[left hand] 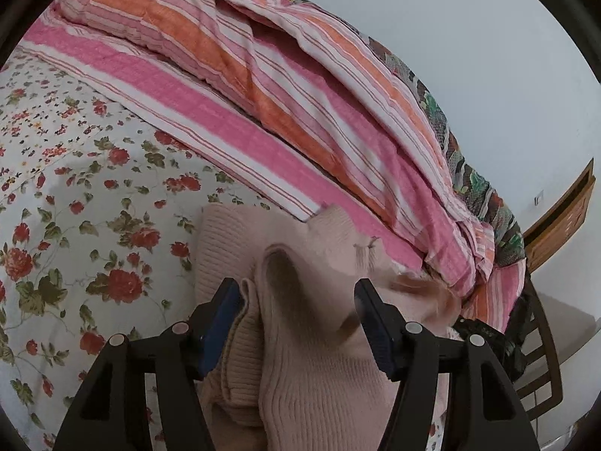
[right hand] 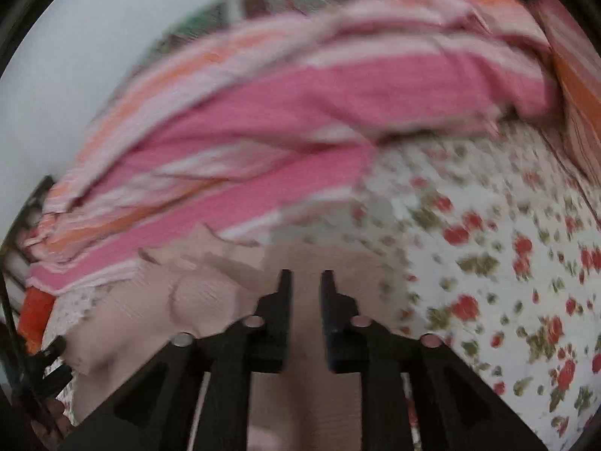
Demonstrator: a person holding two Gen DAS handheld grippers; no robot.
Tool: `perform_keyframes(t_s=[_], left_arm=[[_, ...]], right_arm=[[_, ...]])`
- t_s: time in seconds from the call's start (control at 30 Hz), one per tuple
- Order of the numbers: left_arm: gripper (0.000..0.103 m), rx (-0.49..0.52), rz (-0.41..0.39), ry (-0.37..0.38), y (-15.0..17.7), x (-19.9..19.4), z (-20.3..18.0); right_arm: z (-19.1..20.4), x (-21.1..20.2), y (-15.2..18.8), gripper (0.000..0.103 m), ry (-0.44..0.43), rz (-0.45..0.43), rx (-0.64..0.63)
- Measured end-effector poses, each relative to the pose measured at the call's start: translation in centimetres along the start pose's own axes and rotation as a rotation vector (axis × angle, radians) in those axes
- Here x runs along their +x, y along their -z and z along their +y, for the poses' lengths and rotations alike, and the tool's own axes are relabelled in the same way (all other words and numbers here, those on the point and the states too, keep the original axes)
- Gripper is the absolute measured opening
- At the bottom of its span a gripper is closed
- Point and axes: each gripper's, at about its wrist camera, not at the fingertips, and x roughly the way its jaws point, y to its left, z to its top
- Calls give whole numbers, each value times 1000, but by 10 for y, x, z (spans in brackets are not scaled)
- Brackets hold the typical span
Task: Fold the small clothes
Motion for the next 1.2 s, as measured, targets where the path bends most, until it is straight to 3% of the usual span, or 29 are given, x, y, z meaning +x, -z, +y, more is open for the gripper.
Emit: perform_keyframes(t_s=[0.03, 0.1, 0.23, 0.47, 0.67, 0.93, 1.0, 1.03, 1.07, 1.13, 1.2], left_arm=[[61, 9, 2, -1, 1, 0, -2], [61, 15, 4, 3, 0, -1, -3], [61, 15, -2, 17, -2, -6, -4], [62, 11, 20, -4, -1, -6, -3], [62, 87, 71, -47, 15, -6, -12], [60, 149, 98, 61, 61, -42, -1], [60, 134, 98, 87, 71, -47, 1], [60, 124, 91, 97, 75, -49, 2], [58, 122, 81, 92, 77, -50, 1], [48, 138, 56, 64, 79, -51, -3], [29, 146, 27, 44, 77, -52, -2]], right_arm=[[-8, 3, 1, 29, -49, 42, 29], [-14, -2, 4, 29, -78, 43, 48], [-4, -27, 19, 35, -47, -5, -46], [13, -56, 58, 36, -27, -5, -183], [12, -56, 87, 37, -8, -30, -219], [16, -61, 98, 36, -120, -64, -236], [19, -56, 101, 31, -93, -49, -249], [19, -51, 103, 13, -90, -32, -247], [18, -51, 104, 6, -89, -30, -245], [12, -66, 104, 6, -107, -102, -220], [1, -85, 105, 5, -131, -165, -181]])
